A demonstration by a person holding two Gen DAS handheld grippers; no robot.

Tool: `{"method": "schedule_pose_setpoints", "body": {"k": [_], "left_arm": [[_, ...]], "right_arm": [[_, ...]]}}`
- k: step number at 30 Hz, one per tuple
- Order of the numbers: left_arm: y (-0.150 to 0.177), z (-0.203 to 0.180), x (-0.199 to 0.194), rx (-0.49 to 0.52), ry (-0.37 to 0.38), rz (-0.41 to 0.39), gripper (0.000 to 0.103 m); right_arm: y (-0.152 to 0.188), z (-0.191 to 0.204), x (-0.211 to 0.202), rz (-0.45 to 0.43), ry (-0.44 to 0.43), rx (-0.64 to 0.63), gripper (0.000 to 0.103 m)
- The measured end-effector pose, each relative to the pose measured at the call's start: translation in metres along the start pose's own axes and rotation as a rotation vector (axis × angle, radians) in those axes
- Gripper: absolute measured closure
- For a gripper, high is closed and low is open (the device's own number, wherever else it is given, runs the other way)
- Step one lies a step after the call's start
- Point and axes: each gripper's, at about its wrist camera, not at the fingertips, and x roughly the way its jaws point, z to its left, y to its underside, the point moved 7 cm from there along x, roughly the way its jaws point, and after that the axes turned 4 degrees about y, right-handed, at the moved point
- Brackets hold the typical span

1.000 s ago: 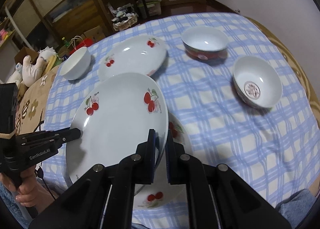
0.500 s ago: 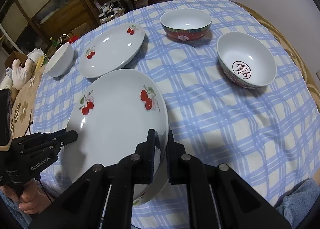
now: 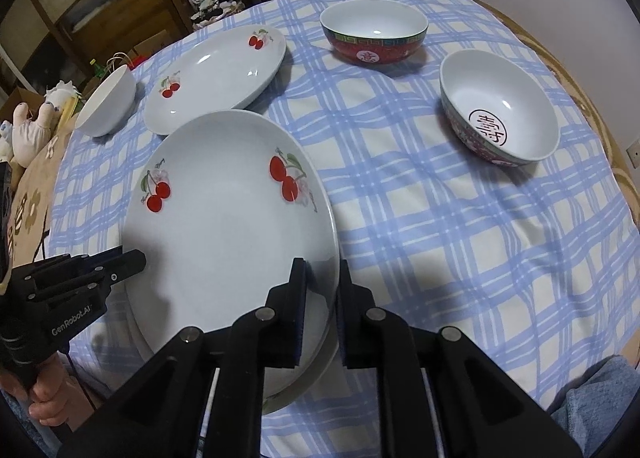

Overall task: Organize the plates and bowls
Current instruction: 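Lower the held plate with both tools onto the other cherry plate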

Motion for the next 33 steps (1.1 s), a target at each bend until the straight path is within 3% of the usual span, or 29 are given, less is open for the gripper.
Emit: {"method": "schedule_pose_setpoints", "body": {"k": [15,33], "left_arm": [[0.0,0.001,-0.001,-0.007,-0.003,-0.002,0.088],[0.001,0.0,0.005,-0.007,0.014,0.017,0.085]], "right_arm": [[0.004,-0.003,0.005,0.028,0.068,0.0,0.088],[0.001,-0.004,0.02,0.055,0.072,0.023,0.085]]}}
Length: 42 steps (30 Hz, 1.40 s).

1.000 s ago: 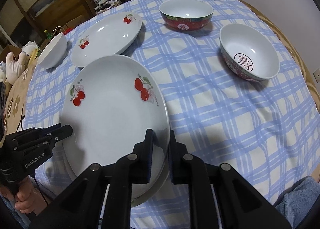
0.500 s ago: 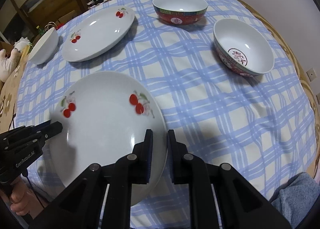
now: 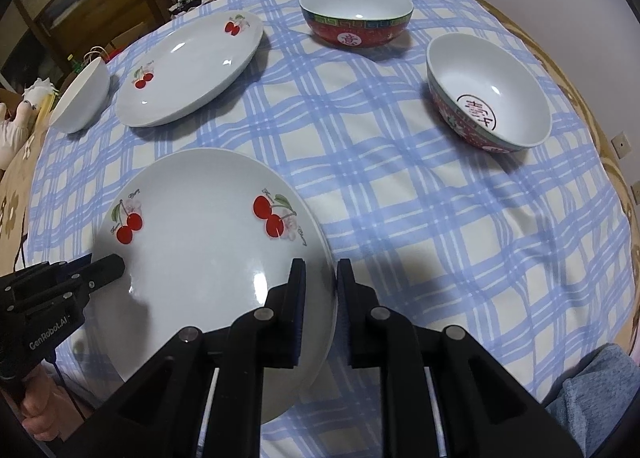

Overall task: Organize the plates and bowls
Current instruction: 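Lower the held plate with both tools onto the other cherry plate, then open both tools to release the plate rims and pull back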

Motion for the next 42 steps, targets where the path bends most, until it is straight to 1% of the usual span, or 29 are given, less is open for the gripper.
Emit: {"method": "schedule_pose_setpoints", "body": {"k": [2,14,18,20,23,28,30,32,34,35,36,37,38,39,40,41,42], "left_arm": [[0.0,0.0,0.0,0.001,-0.001,0.0,0.085],[-0.001,0.001,0.0,0.0,-0.006,-0.003,0.084],[-0.003,0.004,-0.006,0.004,-0.029,-0.027,0.084],[-0.004,0.005,-0.011,0.023,-0.05,-0.056,0.084],[-0.008,0.005,-0.018,0.037,-0.078,-0.077,0.084],[-0.017,0.007,-0.028,0.045,-0.084,-0.084,0.083],[-0.022,0.009,-0.03,0.038,-0.094,-0.087,0.081],[-0.028,0.014,-0.032,0.02,-0.107,-0.086,0.076],[-0.032,0.019,-0.033,0.004,-0.113,-0.076,0.065],[-0.033,0.02,-0.034,0.003,-0.114,-0.069,0.053],[-0.036,0.021,-0.036,0.013,-0.124,-0.072,0.05],[-0.039,0.02,-0.039,0.024,-0.135,-0.082,0.049],[-0.044,0.019,-0.042,0.04,-0.148,-0.093,0.045],[-0.049,0.017,-0.045,0.058,-0.165,-0.104,0.039],[-0.054,0.016,-0.049,0.069,-0.177,-0.114,0.036],[-0.059,0.015,-0.051,0.075,-0.184,-0.121,0.031],[-0.065,0.014,-0.053,0.076,-0.182,-0.124,0.03]], "right_arm": [[0.002,-0.001,0.003,0.012,-0.003,0.007,0.085],[0.002,-0.001,0.003,0.014,-0.006,0.011,0.085],[0.002,0.0,0.004,0.015,-0.005,0.01,0.085],[0.002,-0.001,0.004,0.019,-0.009,0.011,0.085],[0.001,-0.002,0.003,0.025,-0.02,0.019,0.085],[-0.009,-0.003,-0.013,-0.019,-0.048,0.029,0.085],[-0.015,-0.001,-0.019,-0.041,-0.05,0.016,0.085],[-0.021,-0.001,-0.024,-0.065,-0.048,0.007,0.085],[-0.027,-0.001,-0.028,-0.094,-0.05,0.01,0.082],[-0.029,-0.001,-0.03,-0.111,-0.052,0.015,0.078],[-0.033,0.0,-0.034,-0.125,-0.053,0.007,0.068],[-0.036,0.003,-0.035,-0.13,-0.054,0.0,0.063],[-0.04,0.006,-0.037,-0.137,-0.06,-0.009,0.053],[-0.044,0.01,-0.04,-0.147,-0.068,-0.023,0.049],[-0.048,0.013,-0.042,-0.153,-0.068,-0.032,0.047],[-0.052,0.016,-0.043,-0.156,-0.068,-0.045,0.044],[-0.057,0.022,-0.044,-0.158,-0.076,-0.069,0.037]]}}
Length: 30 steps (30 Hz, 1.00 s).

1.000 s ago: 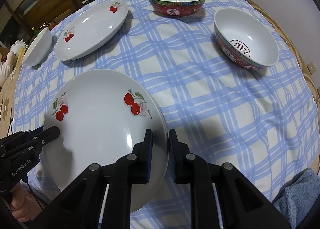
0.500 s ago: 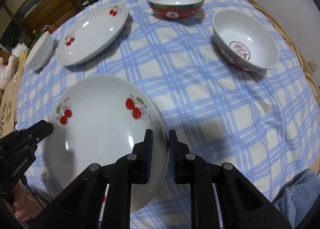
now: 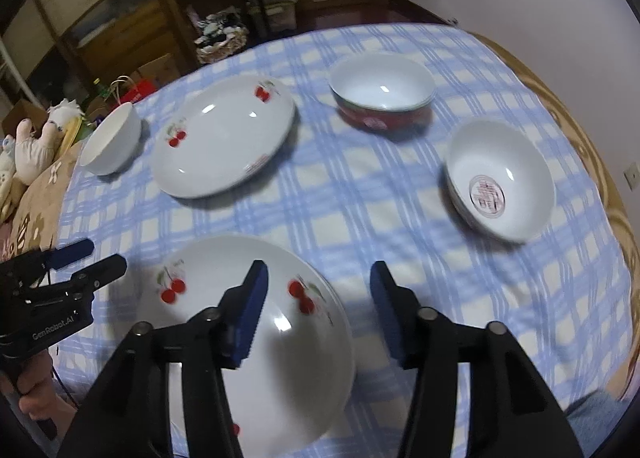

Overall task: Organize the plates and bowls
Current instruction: 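Open both tools to release the plate rims and pull back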

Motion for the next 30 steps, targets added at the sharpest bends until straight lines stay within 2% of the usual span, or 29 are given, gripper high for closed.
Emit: {"method": "schedule_pose_setpoints", "body": {"k": [1,3,9,14,16,18,23,30], "left_arm": [[-0.005,0.0,-0.001,-0.005,0.013,0.001,0.028],[-0.013,0.001,-0.001,-0.016,0.034,0.009,0.023],[-0.036,0.015,0.005,-0.042,0.019,0.008,0.022],[-0.058,0.035,0.013,-0.094,0.024,-0.007,0.022],[-0.068,0.039,0.018,-0.104,0.084,-0.001,0.022],[-0.078,0.043,0.023,-0.114,0.117,-0.001,0.022],[-0.101,0.055,0.034,-0.145,0.104,-0.019,0.022],[-0.13,0.053,0.047,-0.099,0.079,-0.037,0.022]], "right_arm": [[-0.003,0.005,0.001,0.003,-0.01,-0.021,0.033],[-0.01,0.012,0.004,0.004,0.003,-0.061,0.017],[-0.036,0.018,0.015,-0.007,0.038,-0.09,0.002],[-0.07,0.018,0.009,-0.152,0.001,-0.032,0.0],[-0.083,0.017,0.012,-0.17,-0.014,-0.015,0.0],[-0.097,0.019,0.017,-0.164,-0.008,-0.023,0.0],[-0.124,0.023,0.026,-0.162,-0.011,-0.017,0.0],[-0.149,0.03,0.049,-0.124,-0.024,-0.023,0.0]]}}
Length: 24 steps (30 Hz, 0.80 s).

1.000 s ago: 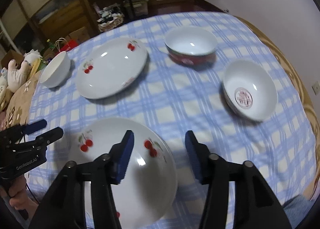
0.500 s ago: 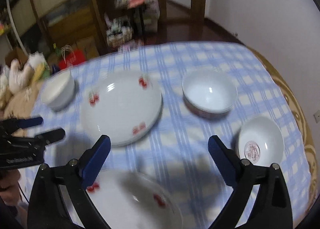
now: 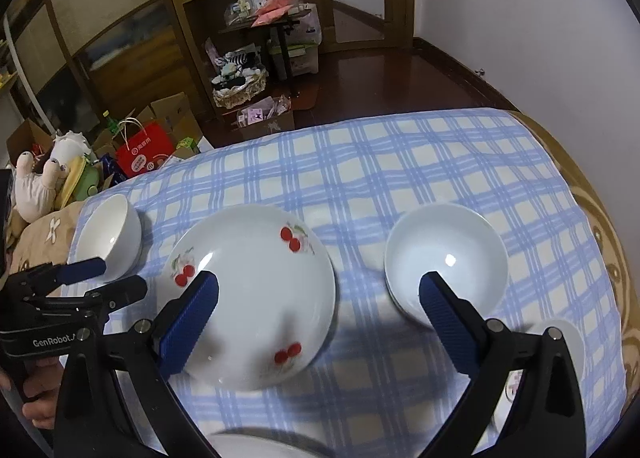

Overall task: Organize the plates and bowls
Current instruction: 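Move both tools to opposite rims of the remaining cherry-print plate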

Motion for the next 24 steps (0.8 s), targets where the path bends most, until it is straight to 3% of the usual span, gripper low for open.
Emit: {"method": "schedule_pose_setpoints", "body": {"k": [7,10,13,15,17,20,22,24], "left_arm": [[-0.007,0.005,0.01,-0.048,0.015,-0.003,0.022],[-0.003,0.005,0.016,-0.053,0.032,-0.006,0.022],[-0.001,0.001,0.022,-0.039,0.031,-0.006,0.023],[0.001,-0.002,0.024,-0.032,0.035,-0.009,0.024],[0.003,-0.004,0.026,-0.019,0.024,-0.012,0.024],[0.008,-0.007,0.033,0.002,0.013,0.015,0.036],[0.01,-0.008,0.037,-0.005,0.024,0.029,0.04],[0.012,-0.007,0.041,-0.013,0.02,0.034,0.042]], "right_arm": [[0.002,-0.001,0.023,0.019,0.045,-0.037,0.0],[0.006,-0.001,0.032,0.044,0.024,-0.031,0.011],[0.012,0.001,0.039,0.09,-0.056,0.029,0.023],[0.014,0.003,0.041,0.107,-0.089,0.049,0.036],[0.015,0.004,0.043,0.106,-0.074,0.043,0.039],[0.013,0.0,0.044,0.095,-0.037,0.054,0.047],[0.013,-0.001,0.044,0.089,-0.043,0.061,0.048],[0.014,-0.003,0.047,0.096,-0.039,0.062,0.058]]}}
